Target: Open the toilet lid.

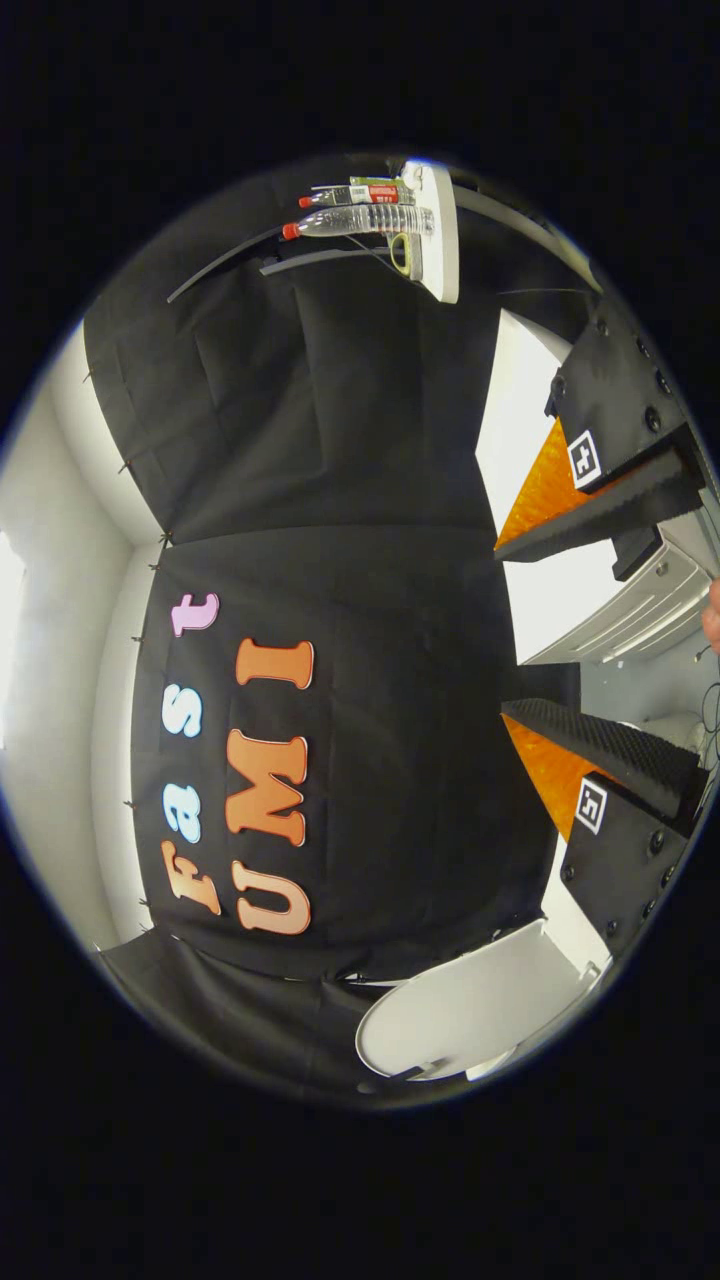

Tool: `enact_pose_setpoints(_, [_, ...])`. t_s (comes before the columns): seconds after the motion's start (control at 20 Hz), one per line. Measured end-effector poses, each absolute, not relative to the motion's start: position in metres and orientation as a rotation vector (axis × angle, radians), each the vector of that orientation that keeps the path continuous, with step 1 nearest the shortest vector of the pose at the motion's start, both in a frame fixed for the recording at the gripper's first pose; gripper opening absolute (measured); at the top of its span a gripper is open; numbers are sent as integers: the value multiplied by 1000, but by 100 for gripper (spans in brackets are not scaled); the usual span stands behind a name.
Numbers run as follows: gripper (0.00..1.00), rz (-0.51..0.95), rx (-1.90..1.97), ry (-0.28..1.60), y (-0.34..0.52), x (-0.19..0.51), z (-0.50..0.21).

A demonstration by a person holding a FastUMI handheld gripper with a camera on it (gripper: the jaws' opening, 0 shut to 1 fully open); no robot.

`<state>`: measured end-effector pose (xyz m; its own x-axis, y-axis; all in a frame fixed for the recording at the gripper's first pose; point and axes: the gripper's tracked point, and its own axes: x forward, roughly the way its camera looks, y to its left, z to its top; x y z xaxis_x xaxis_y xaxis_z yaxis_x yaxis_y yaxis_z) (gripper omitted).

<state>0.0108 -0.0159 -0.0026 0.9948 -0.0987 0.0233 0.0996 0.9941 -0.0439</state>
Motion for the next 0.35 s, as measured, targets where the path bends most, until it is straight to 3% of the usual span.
enact_pose_setpoints(0.35, [89, -91, -48, -15, -14, 12, -5])
